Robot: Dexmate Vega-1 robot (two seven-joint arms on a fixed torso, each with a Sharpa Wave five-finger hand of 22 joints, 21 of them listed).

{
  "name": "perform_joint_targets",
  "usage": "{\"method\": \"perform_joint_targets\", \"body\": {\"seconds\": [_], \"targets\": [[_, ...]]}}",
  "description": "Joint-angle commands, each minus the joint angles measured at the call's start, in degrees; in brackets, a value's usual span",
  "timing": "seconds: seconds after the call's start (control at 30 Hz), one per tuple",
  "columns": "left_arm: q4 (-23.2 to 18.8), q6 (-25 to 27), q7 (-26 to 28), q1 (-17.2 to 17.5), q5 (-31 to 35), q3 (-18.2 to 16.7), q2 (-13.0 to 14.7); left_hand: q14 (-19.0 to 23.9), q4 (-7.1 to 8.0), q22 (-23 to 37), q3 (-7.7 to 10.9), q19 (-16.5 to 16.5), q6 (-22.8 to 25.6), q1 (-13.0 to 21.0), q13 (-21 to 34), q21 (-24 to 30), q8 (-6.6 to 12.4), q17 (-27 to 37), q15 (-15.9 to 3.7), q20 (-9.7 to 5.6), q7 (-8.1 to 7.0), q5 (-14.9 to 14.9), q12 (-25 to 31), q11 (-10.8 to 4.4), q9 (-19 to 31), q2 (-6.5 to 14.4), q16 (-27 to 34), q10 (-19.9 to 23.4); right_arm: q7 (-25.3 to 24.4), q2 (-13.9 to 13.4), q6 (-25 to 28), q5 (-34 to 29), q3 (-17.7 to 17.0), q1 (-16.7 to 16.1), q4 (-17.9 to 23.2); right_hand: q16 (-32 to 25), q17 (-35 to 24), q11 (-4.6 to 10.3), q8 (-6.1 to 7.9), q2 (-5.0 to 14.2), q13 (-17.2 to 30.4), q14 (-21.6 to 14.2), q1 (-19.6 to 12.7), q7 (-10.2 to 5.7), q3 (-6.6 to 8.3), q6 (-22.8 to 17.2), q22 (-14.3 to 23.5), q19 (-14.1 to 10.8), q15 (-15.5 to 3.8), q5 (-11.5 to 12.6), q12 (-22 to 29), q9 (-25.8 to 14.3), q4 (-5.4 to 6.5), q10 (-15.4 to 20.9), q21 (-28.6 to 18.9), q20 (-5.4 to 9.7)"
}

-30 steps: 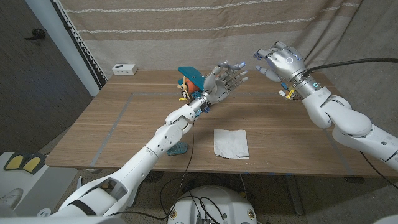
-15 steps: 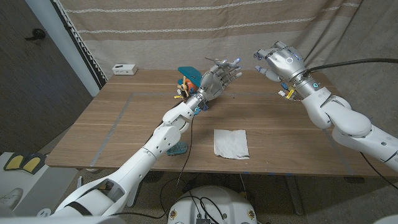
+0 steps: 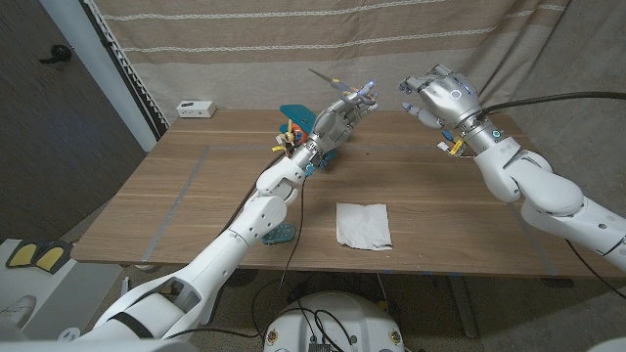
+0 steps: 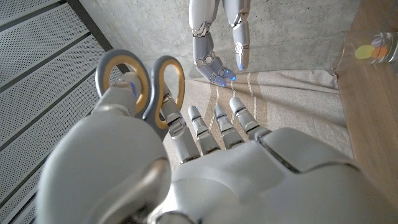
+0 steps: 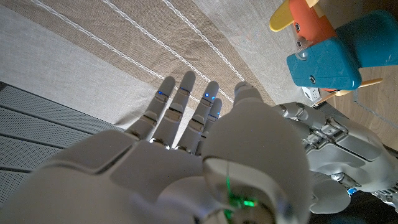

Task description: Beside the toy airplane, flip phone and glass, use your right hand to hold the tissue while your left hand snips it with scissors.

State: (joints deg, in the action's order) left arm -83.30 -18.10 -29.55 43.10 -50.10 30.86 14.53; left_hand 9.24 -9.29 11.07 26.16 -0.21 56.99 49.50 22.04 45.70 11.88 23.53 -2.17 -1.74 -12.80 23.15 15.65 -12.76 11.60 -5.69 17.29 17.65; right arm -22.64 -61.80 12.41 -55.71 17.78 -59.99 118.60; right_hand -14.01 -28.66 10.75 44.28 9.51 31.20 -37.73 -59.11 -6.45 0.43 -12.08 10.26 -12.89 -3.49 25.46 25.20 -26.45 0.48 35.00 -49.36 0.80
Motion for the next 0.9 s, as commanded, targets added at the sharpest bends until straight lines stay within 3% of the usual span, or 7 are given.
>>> {"method": "perform_joint_targets", "body": {"seconds": [0.03,0.1,0.27,0.33,0.53,0.6,0.9], "targets": [[1.9,-3.3,-2.4,-1.2,-0.8,-0.1,-1.8,1.0,-0.01,0.1,1.77,0.7,1.5,4.9,0.1,-0.1,1.02,0.3,-10.11,-2.93,-0.11,-3.1,-0.4,0.23,0.2,2.3,-0.6,1.1,0.4,0.3,1.6,0.1,-0.5,-1.3,1.1,-0.3,-0.1,0.32,-0.16,-0.02,0.2,0.1,0.4,0.07,0.14,-0.7,0.1,-0.4,-9.82,-0.1,0.0,-0.1,-0.46,0.3,0.2,-0.43],[2.0,-3.4,-2.7,-1.3,-1.0,-0.1,-2.0,1.1,-0.08,0.1,2.37,0.8,1.8,6.3,0.0,-0.1,1.16,0.3,-10.14,-2.91,-0.10,-4.4,-0.5,0.22,0.2,3.0,-0.8,1.1,0.5,0.3,1.9,0.0,-0.5,-1.5,1.3,-0.3,-0.1,0.19,-0.17,0.04,0.2,0.1,0.5,0.12,0.17,-0.7,0.1,-0.4,-9.82,-0.1,0.0,-0.1,-0.41,0.3,0.3,-0.48],[1.8,-3.0,-2.4,-1.3,-0.9,0.0,-1.8,1.2,0.53,0.1,1.88,0.8,2.3,5.9,0.0,-0.2,1.59,0.4,-9.82,-2.75,-0.07,-5.6,-0.6,0.24,0.5,2.4,-0.8,1.2,0.5,0.5,2.2,-0.1,-0.6,-1.6,1.5,-0.4,-0.1,0.25,-0.19,0.02,0.2,0.0,0.5,0.11,0.19,-0.7,0.1,-0.3,-9.86,-0.2,0.0,-0.2,-0.52,0.3,0.4,-0.56],[1.7,-3.0,-2.3,-1.3,-0.7,0.0,-1.7,1.5,1.73,0.1,0.51,0.9,3.2,3.8,0.1,-0.4,2.16,0.6,-9.81,-2.72,-0.13,-6.9,-0.7,0.25,0.7,1.1,-0.8,1.5,0.6,0.6,2.3,-0.1,-0.5,-1.5,1.5,-0.4,-0.2,0.25,-0.18,0.01,0.2,0.0,0.4,0.03,0.22,-0.8,0.1,-0.3,-9.90,-0.2,0.0,-0.1,-0.59,0.3,0.4,-0.55],[1.0,-2.9,-0.6,-0.6,0.1,0.2,-1.3,1.7,3.43,0.2,-1.05,1.1,5.5,0.9,0.2,-0.7,3.54,0.9,-9.74,-2.85,-0.07,-7.2,-0.8,0.28,1.5,0.4,-0.9,2.0,0.9,0.7,2.2,-0.2,-0.3,-1.3,1.6,-0.5,-0.2,0.28,-0.21,0.02,0.2,0.0,0.5,-0.08,0.25,-0.9,0.1,-0.2,-9.85,-0.2,0.0,-0.1,-0.68,0.3,0.6,-0.60],[0.8,-3.1,0.0,-0.3,0.2,0.2,-1.5,2.0,4.86,0.3,-2.22,1.2,6.5,-1.6,0.3,-1.0,3.70,1.1,-9.82,-2.99,-0.02,-7.1,-0.7,0.27,1.1,0.1,-0.8,2.6,1.0,0.6,2.1,-0.2,-0.3,-1.2,1.6,-0.6,-0.2,0.28,-0.22,0.04,0.2,0.0,0.4,-0.03,0.28,-1.0,0.1,-0.2,-9.87,-0.2,0.0,-0.1,-0.71,0.4,0.7,-0.64],[-0.9,-3.9,3.9,1.2,0.4,-0.3,-2.2,2.8,5.53,0.3,-3.04,1.5,8.8,-3.0,0.4,-1.2,4.96,1.2,-10.02,-3.37,0.10,-6.8,-0.5,0.25,1.6,-0.3,-0.6,3.6,1.3,0.3,1.7,-0.2,-0.4,-1.2,1.9,-0.6,-0.2,0.21,-0.26,0.06,0.2,0.0,0.5,0.06,0.34,-1.1,0.1,-0.2,-9.86,-0.2,0.0,-0.1,-0.79,0.4,0.9,-0.64]]}}
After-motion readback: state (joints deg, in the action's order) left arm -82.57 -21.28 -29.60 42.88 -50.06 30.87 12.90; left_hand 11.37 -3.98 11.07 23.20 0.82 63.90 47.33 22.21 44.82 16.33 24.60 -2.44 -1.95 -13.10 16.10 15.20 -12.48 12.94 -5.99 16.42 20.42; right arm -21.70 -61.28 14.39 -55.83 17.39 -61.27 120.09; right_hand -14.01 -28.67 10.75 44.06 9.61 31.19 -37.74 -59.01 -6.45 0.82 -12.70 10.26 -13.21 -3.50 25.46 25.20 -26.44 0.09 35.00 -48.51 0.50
